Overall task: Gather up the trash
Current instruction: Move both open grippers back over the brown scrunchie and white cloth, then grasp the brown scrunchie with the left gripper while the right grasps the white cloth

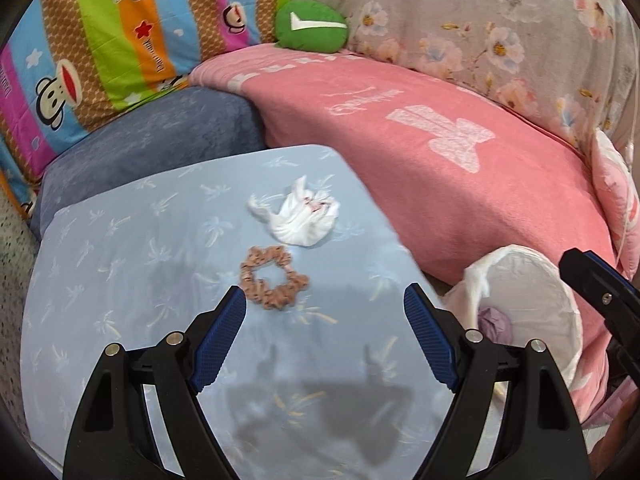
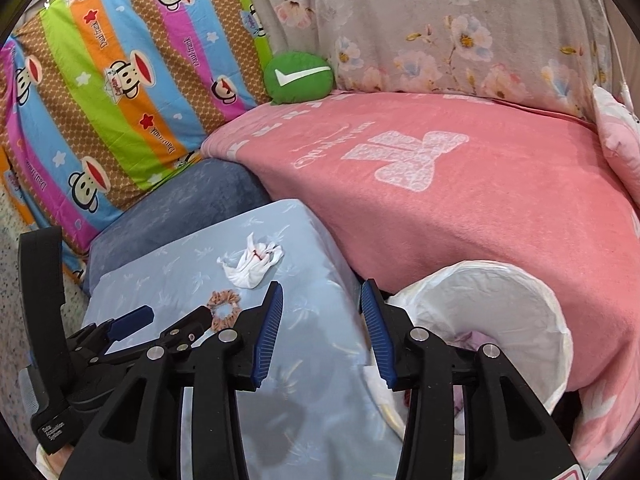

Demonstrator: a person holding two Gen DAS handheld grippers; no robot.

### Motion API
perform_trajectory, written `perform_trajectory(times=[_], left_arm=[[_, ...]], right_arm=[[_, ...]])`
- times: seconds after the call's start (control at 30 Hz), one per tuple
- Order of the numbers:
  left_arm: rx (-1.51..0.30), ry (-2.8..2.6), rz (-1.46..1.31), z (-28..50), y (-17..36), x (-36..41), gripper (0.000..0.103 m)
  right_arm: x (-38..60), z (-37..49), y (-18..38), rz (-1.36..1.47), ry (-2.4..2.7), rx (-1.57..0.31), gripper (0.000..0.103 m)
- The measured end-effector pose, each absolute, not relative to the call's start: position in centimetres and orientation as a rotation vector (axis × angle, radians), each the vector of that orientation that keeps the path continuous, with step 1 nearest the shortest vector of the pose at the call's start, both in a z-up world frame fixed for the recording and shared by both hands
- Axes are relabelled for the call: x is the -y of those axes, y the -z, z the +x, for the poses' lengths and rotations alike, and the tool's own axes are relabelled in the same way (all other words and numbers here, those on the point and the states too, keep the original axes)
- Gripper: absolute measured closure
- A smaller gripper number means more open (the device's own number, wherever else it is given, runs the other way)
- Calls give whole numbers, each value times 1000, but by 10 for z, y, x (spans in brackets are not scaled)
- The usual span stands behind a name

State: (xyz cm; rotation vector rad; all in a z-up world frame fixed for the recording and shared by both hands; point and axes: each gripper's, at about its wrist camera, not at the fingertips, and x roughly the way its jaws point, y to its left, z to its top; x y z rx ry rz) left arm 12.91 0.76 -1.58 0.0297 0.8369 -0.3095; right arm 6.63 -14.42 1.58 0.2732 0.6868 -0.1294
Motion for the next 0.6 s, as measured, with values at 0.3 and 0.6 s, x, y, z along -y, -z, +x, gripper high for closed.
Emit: perform_trajectory(times=[0.3,0.6], left_arm=[[-919,223,7,174,52,-40,25],[-1010,204,-6,219,95,-51,26]], right_arm=[[117,120,18,275,80,-761,62],[98,176,56,278,53,-823,62]])
